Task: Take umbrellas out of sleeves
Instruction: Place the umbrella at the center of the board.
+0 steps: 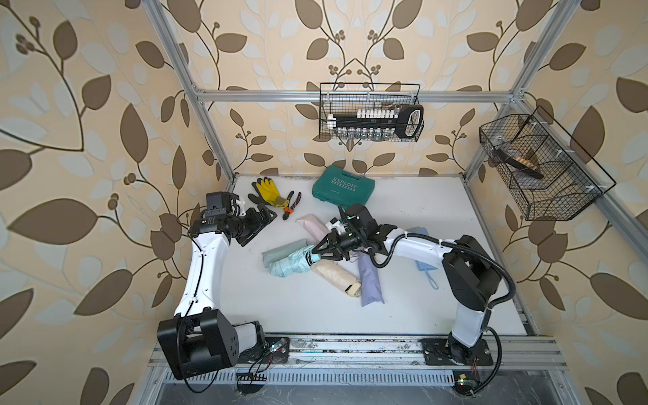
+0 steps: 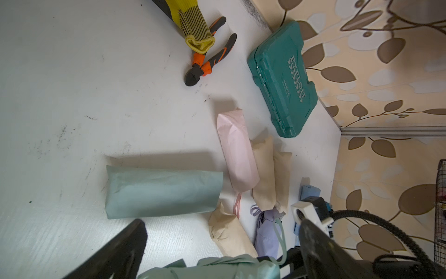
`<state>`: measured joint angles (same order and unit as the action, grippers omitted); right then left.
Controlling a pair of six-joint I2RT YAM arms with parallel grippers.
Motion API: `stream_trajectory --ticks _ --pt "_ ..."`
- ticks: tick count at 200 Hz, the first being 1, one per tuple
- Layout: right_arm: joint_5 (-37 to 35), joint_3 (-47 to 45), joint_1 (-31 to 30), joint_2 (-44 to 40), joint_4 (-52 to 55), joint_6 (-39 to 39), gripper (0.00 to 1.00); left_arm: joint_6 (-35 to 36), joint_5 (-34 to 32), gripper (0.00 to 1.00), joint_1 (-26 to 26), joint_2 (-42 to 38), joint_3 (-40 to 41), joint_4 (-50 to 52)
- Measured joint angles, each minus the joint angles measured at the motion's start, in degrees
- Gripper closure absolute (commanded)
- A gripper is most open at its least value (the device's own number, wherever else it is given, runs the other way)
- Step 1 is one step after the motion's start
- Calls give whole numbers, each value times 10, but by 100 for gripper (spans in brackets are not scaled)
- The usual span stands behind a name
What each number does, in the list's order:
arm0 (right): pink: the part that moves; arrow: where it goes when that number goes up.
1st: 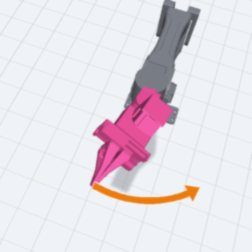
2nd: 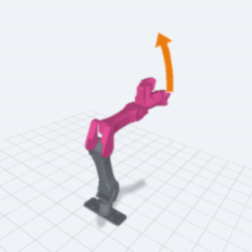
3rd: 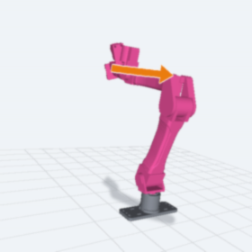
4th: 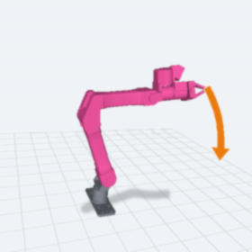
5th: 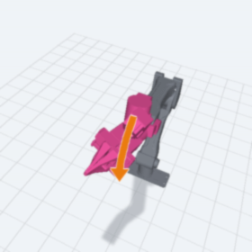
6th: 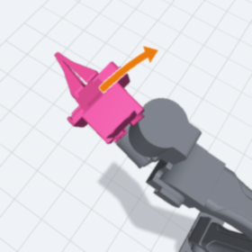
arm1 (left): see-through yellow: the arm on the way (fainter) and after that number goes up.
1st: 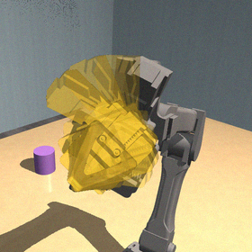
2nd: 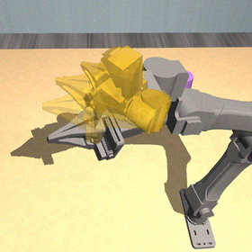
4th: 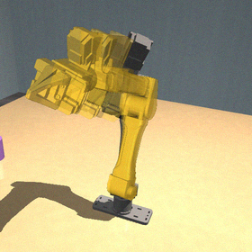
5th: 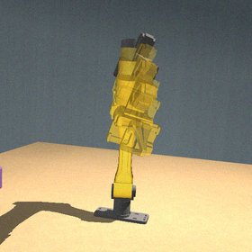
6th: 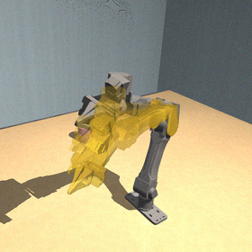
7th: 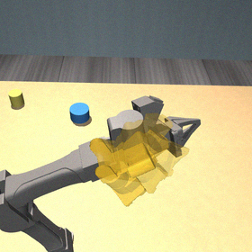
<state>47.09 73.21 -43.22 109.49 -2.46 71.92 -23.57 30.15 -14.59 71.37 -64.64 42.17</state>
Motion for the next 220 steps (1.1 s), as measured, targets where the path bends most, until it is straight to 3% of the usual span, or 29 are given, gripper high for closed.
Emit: stream_trajectory --ticks 123,152,194,205,220 --pt "42 130 -15 207 -68 4 100 -4 10 1 0 0 22 7" --pt "50 132 -11 209 -64 -7 71 -2 10 1 0 0 25 7" --pt "43 157 -6 209 19 -67 46 2 10 1 0 1 30 8" --pt "39 163 -5 209 47 -86 30 3 10 1 0 2 30 8" --pt "35 177 -2 209 83 -107 28 5 10 1 0 2 30 8"
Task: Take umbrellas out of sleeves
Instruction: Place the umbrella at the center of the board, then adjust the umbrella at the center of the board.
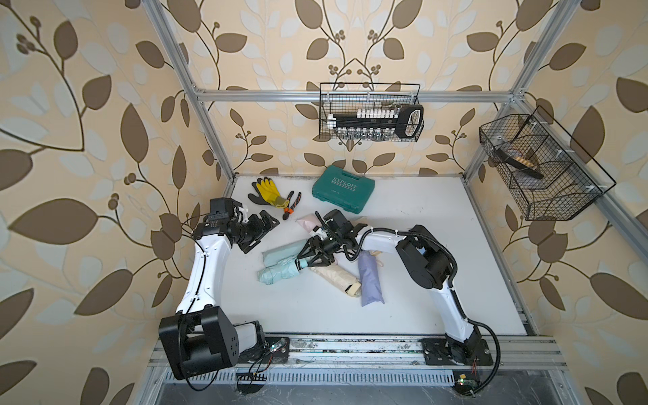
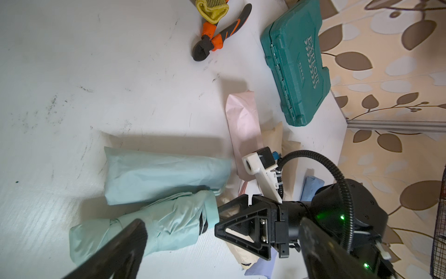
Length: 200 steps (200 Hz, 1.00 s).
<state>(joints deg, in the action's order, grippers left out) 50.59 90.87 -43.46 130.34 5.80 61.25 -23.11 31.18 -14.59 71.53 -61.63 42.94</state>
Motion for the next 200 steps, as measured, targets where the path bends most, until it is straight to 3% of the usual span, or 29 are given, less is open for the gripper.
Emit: stream_trajectory --ticks 61,88,155,200 --pt "-44 118 5 -6 154 -97 28 1 4 1 0 3 0 0" --pt "-73 135 9 -46 216 -133 28 2 15 1 0 9 0 0" --pt "-128 20 62 -289 271 -164 29 4 32 1 24 17 -16 1" --pt "-180 -36 75 -381 362 -195 29 21 35 1 66 17 -29 8"
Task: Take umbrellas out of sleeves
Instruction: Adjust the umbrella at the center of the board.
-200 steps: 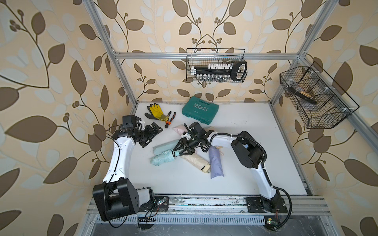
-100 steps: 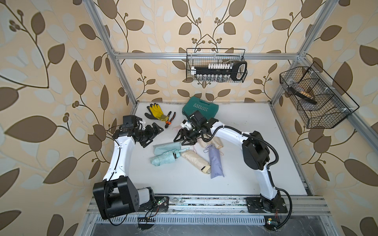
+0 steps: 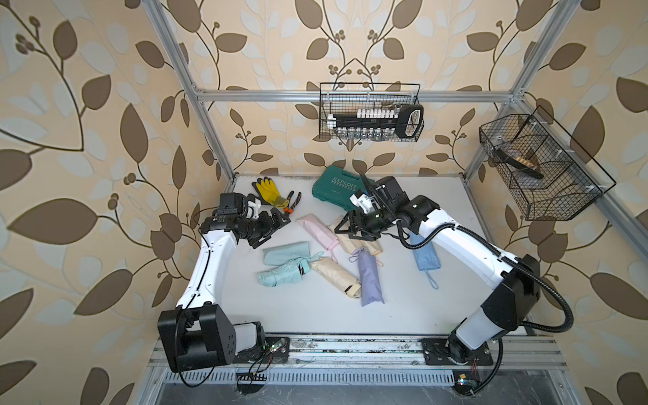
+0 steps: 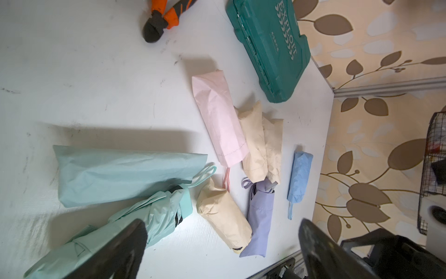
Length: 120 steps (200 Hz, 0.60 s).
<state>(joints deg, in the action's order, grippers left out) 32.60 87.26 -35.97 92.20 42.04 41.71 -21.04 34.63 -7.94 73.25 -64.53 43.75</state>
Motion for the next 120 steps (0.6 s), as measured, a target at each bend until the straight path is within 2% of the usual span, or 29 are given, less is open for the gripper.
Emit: stream_trajectory --ticks 61,95,120 --pt "-51 -69 29 -125 94 -18 29 9 37 1 50 -6 19 3" --pt "-63 -108 39 -152 120 -17 29 -9 64 1 73 -21 87 -18" --pt "-70 -137 38 -149 129 -17 29 -38 76 1 109 -29 149 -40"
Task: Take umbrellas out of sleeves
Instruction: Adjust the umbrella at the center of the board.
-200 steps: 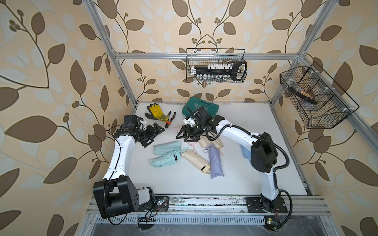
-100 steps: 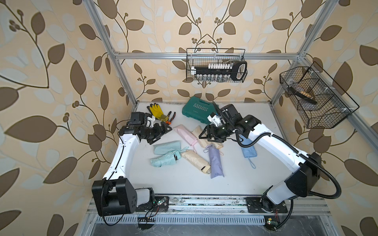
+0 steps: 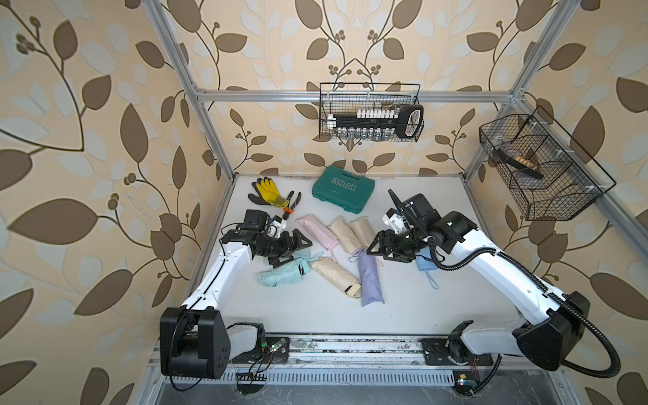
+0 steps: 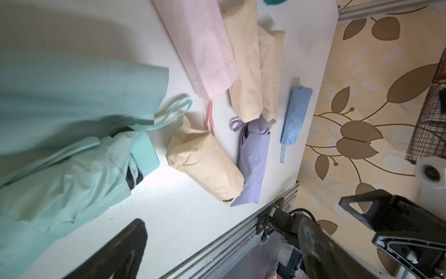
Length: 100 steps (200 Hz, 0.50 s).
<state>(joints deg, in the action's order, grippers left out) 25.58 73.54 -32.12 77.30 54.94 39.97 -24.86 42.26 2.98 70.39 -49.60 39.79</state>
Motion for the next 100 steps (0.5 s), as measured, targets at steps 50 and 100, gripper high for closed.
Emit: stream_trajectory --ticks 50,100 --pt "-5 -10 -21 60 -11 -5 29 -42 12 1 35 -14 53 -33" --pt "-11 17 -59 160 -28 -18 29 -39 8 1 35 -15 51 -35"
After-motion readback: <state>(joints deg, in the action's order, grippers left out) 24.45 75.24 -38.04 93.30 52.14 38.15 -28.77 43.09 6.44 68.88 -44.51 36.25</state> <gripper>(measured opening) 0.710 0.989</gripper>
